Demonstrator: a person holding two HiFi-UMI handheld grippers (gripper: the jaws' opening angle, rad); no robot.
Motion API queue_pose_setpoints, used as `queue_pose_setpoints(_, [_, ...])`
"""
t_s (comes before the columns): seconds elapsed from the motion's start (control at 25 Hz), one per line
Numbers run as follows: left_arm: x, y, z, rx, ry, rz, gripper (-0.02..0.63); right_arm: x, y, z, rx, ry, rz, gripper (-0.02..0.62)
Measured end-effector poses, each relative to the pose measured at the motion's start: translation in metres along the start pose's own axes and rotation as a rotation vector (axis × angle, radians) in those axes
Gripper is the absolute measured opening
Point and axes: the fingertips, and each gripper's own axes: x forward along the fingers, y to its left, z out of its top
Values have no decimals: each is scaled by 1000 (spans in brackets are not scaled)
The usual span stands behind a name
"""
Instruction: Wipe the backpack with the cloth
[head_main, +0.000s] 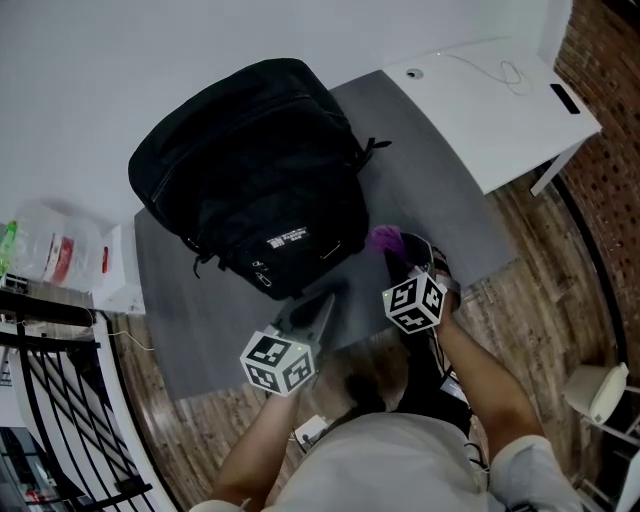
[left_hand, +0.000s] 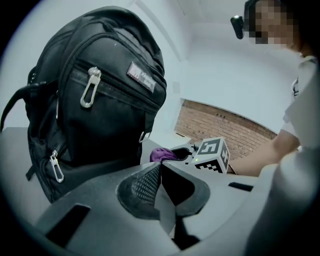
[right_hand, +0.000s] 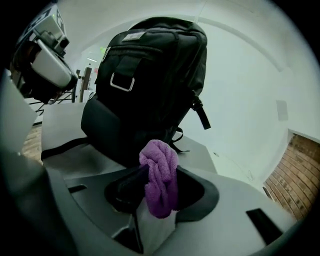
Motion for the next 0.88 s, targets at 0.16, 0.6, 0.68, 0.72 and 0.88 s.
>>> queue_pose_setpoints(0.16, [6, -25, 35, 57, -58, 6, 6, -22, -35, 24, 44, -105, -11, 160])
queue_pose_setpoints(0.6, [39, -68, 150, 140, -234, 102, 6, -63, -146, 137, 208, -486, 78, 160])
queue_pose_setpoints(0.68, [40, -69, 163, 145, -248, 132, 6, -68, -154, 157, 202, -532, 102, 160])
queue_pose_setpoints(0.72, [39, -69, 169, 147, -255, 148, 6, -71, -157, 166, 190, -551, 112, 160])
queue_pose_setpoints(0.88, [29, -66, 191, 159, -289, 192, 6, -83, -162, 200, 138, -613, 130, 160])
